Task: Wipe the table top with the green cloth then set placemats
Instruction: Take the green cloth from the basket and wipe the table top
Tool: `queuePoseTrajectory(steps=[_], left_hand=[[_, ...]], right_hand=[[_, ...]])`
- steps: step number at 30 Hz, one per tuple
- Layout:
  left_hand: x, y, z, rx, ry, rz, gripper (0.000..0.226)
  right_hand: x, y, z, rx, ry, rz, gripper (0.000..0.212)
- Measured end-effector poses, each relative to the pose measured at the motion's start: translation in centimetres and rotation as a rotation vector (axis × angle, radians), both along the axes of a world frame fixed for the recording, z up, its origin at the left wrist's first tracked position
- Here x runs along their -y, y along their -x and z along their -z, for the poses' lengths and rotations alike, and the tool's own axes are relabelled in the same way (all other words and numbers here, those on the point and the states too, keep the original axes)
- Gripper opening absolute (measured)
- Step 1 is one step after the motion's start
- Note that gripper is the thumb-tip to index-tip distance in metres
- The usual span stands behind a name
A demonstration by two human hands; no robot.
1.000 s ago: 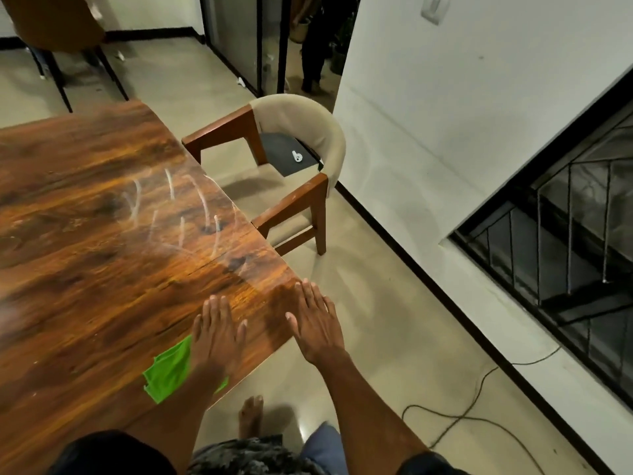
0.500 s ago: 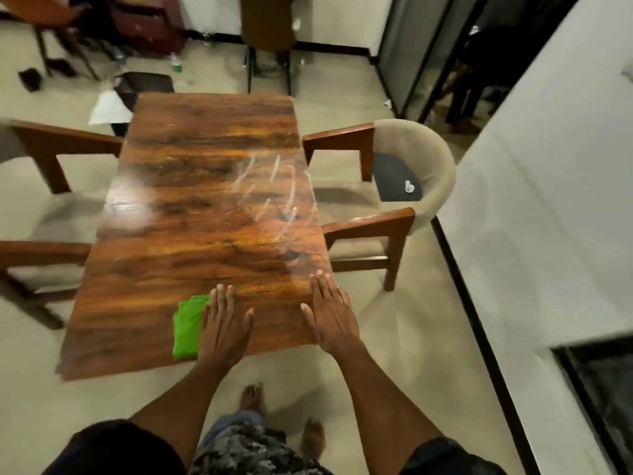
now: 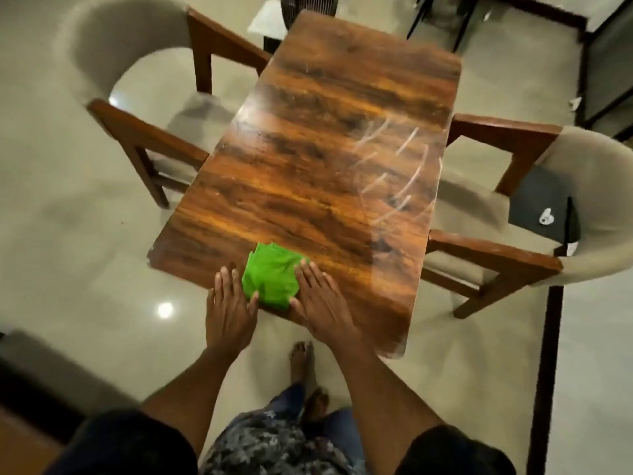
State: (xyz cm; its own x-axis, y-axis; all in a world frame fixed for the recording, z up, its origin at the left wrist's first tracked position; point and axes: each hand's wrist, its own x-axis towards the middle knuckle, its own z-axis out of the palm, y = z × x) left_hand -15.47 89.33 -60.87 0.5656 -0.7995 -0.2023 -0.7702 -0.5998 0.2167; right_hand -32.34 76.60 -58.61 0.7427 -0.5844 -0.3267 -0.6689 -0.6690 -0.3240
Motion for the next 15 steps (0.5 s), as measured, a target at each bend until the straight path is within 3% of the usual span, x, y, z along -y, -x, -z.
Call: queuePoseTrajectory(steps=[6, 15], left_hand=[[0.9, -0.7, 0.4, -0.017, 0.013, -0.126, 0.075], [1.4, 4.6, 1.7, -0.131, -0.022, -0.439, 0.071]], right_hand=[[2.1, -2.8, 2.5, -0.057, -0.015, -0.173, 0.07], [6.0, -7.9, 3.5, -0.127, 0.018, -0.507, 0.07]])
